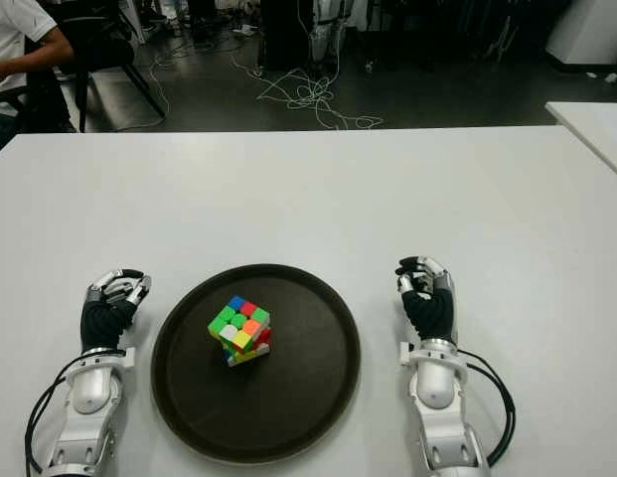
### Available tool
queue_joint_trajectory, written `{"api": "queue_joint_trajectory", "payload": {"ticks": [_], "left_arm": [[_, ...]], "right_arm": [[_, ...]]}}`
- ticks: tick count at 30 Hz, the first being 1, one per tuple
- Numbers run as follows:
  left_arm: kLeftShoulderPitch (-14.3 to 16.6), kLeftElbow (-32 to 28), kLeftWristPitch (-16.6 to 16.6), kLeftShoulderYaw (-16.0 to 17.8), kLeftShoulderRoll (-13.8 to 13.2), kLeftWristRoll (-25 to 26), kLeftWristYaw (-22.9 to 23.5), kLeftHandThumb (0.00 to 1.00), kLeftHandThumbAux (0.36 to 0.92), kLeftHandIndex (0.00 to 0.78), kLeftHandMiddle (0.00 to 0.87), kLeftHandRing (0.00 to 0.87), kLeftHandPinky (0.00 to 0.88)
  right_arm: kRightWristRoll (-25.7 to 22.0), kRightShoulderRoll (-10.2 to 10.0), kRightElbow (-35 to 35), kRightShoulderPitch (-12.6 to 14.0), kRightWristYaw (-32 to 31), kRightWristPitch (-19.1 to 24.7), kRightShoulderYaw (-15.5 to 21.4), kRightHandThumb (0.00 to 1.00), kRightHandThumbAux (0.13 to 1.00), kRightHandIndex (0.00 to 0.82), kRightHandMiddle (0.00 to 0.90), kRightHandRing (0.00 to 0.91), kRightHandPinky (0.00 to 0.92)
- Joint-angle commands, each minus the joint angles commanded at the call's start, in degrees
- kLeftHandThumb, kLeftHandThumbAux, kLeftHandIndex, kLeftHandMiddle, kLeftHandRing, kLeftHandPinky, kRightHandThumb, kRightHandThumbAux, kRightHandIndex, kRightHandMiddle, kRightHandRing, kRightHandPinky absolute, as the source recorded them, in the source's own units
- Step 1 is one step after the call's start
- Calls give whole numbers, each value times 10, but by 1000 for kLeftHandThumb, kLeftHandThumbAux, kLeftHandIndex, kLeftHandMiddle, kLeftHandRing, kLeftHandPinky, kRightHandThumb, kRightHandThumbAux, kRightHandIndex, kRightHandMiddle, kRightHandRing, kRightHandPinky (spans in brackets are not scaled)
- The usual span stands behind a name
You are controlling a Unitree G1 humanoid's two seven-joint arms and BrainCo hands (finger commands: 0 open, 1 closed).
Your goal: Pick up the Rubik's Cube and put it in the plate
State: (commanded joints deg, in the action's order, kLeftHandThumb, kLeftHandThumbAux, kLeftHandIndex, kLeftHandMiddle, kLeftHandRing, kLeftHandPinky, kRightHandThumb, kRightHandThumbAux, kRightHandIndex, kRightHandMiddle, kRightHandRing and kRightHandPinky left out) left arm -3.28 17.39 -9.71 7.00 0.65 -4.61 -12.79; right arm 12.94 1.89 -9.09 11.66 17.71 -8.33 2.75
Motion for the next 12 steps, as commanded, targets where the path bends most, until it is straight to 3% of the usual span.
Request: {"api": "queue_joint_trajectory", "payload": {"ticks": [12], "left_arm": [[7, 23, -24, -1, -10, -1, 6, 713, 702, 443, 812, 829, 811]], "right_arm": [[-18, -7, -13, -3, -8, -30, 5, 698, 728, 438, 793, 797, 784]]}}
